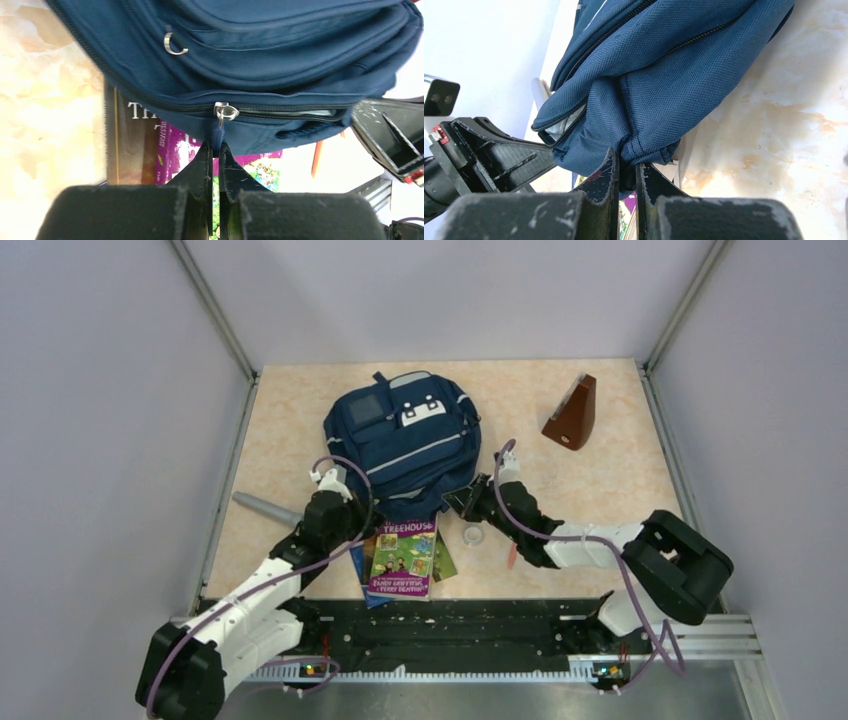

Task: Pack the student bag
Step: Unzip the student bag at the center of the board.

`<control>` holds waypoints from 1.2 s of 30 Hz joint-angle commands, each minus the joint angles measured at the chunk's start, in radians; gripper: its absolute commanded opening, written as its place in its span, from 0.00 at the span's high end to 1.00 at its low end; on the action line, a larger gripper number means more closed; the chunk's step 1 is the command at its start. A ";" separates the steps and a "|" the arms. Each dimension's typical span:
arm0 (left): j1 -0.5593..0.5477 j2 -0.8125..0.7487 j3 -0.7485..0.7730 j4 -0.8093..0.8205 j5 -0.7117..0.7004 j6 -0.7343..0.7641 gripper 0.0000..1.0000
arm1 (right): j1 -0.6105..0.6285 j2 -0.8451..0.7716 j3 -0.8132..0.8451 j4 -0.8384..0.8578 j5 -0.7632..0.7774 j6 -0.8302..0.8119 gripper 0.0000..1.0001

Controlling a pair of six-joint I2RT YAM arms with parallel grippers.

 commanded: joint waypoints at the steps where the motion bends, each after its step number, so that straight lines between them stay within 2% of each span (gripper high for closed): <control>1: 0.053 0.000 0.026 0.019 -0.063 0.017 1.00 | 0.005 -0.094 0.013 0.011 0.095 -0.073 1.00; 11: 0.180 0.052 0.051 0.006 -0.063 0.093 1.00 | 0.006 -0.166 0.017 -0.031 0.050 -0.122 1.00; 18: 0.269 0.141 0.078 0.090 -0.032 0.129 1.00 | 0.004 -0.199 0.029 -0.039 -0.031 -0.146 1.00; 28: 0.383 0.291 0.142 0.144 -0.086 0.204 1.00 | 0.004 -0.234 0.028 -0.035 -0.183 -0.235 1.00; 36: 0.435 0.329 0.187 0.200 -0.092 0.297 1.00 | 0.005 -0.290 0.010 -0.035 -0.301 -0.306 1.00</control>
